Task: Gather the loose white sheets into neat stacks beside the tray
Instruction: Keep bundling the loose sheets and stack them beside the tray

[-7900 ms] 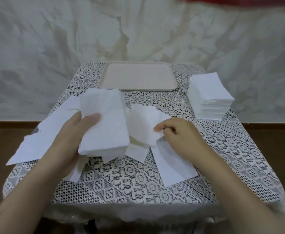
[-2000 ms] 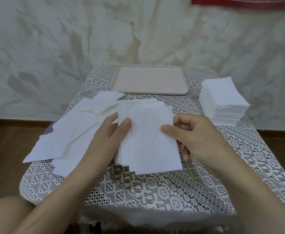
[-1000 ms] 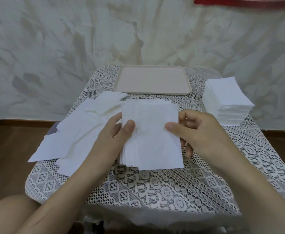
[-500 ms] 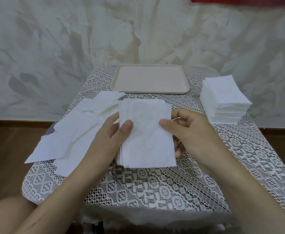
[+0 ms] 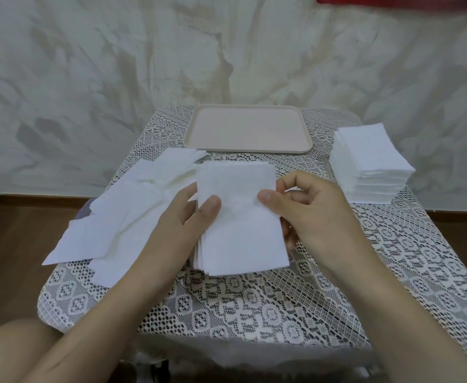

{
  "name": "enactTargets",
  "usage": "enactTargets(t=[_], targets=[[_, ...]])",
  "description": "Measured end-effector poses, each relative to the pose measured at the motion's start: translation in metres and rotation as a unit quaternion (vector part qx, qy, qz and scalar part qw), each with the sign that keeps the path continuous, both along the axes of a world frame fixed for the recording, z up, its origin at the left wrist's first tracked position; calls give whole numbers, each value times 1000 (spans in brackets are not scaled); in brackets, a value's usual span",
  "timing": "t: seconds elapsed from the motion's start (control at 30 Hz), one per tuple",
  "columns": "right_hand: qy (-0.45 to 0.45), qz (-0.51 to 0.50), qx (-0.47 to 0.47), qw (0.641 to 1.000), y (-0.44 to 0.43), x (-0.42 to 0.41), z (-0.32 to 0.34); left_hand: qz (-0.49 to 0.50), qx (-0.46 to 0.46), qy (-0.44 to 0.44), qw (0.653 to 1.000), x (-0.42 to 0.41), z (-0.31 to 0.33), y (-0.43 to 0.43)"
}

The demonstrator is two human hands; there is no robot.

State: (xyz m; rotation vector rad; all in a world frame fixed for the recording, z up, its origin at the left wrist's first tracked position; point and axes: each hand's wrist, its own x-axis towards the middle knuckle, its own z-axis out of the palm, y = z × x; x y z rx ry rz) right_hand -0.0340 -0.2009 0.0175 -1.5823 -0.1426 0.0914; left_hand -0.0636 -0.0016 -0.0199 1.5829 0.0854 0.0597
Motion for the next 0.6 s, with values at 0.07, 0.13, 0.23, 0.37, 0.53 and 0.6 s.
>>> enactTargets(t=[0.07, 0.13, 0.23, 0.37, 0.53, 0.6], targets=[[7, -6, -2, 1000, 3, 2, -1, -5, -2, 3, 1000, 0, 0, 0], [10, -2, -4, 1000, 6, 4, -2, -10, -3, 7, 1000, 0, 0, 1], [12, 8, -25, 1000, 9, 5, -2, -10, -5, 12, 1000, 2, -1, 2], [13, -1, -112, 994, 7, 5, -9, 17, -31, 8, 999, 3, -1, 1], [76, 108, -181, 975, -2, -14, -13, 38, -125, 4, 991, 1, 9, -9], [104, 133, -111, 979, -3, -21, -12, 40, -172, 12, 984, -4, 14, -18]])
